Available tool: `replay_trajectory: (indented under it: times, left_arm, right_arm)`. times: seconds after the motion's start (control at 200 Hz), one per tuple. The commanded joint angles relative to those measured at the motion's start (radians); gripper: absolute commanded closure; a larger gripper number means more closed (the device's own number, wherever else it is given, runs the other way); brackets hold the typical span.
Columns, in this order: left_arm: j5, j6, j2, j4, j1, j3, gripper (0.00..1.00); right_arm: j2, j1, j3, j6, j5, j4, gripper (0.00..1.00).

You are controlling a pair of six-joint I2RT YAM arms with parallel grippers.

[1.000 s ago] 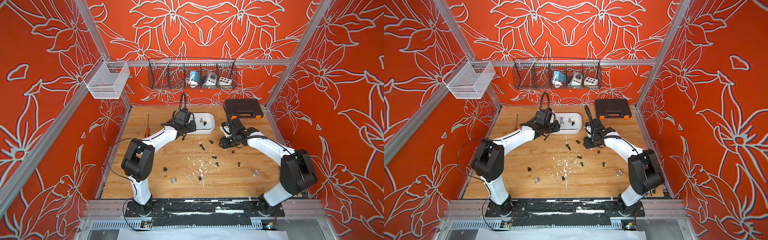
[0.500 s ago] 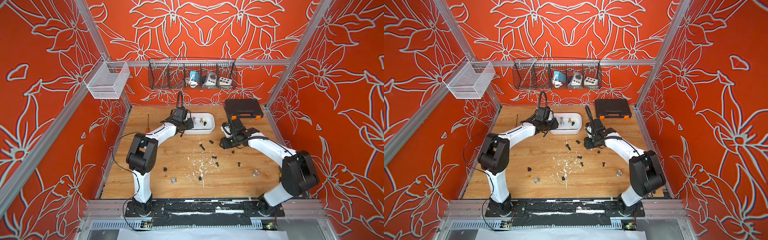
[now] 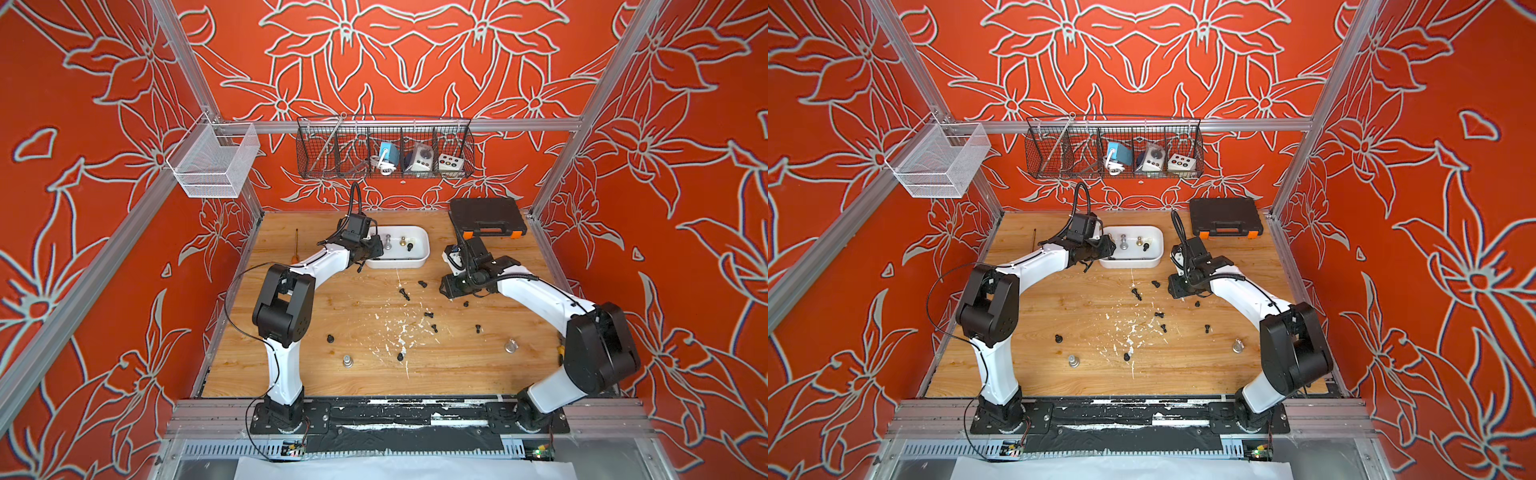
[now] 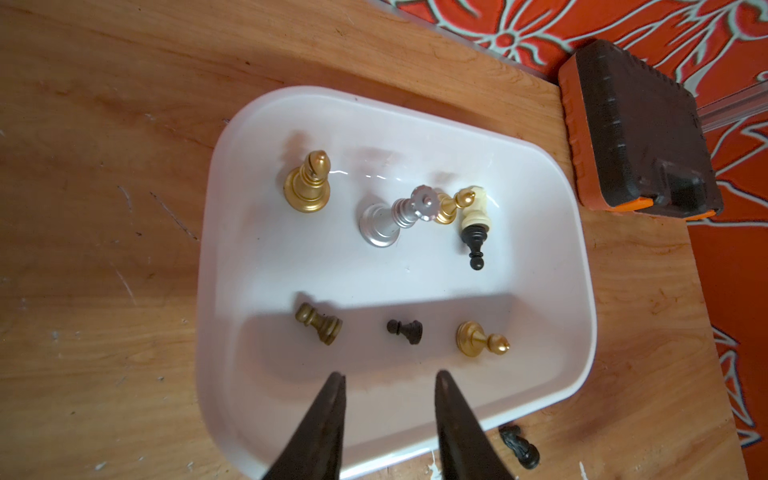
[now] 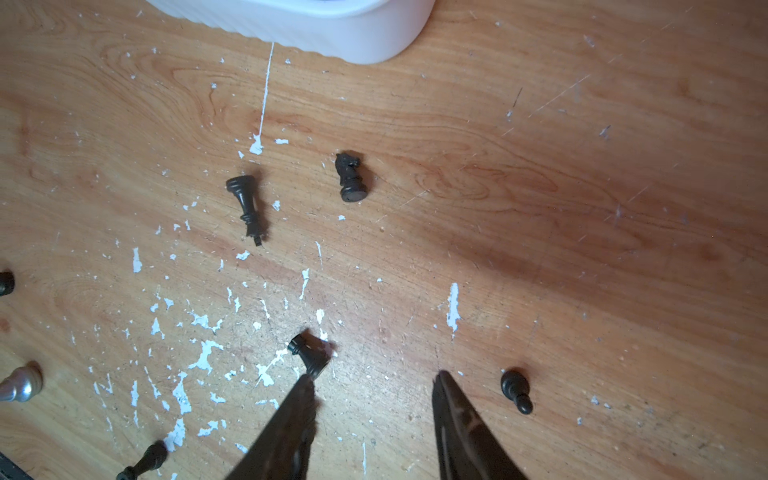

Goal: Put the chess pieces into the storage box
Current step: Place the chess piece in the storage box.

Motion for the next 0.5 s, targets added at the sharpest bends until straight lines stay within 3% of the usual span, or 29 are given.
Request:
replay_trajectory:
  times: [0.0,0.495]
  left_arm:
    - [0.006,0.008,-0.024,0.013,0.001,-0.003,0.62]
    - [0.015,0.016,-0.115,0.038,0.027,-0.102,0.59]
  right_arm:
    - [-0.029,-0.005,-0.019,0.008,0.02,-0.019,0.52]
    - [-0.02,-0.005,-0.004,0.003,0.013,-0.029,0.51]
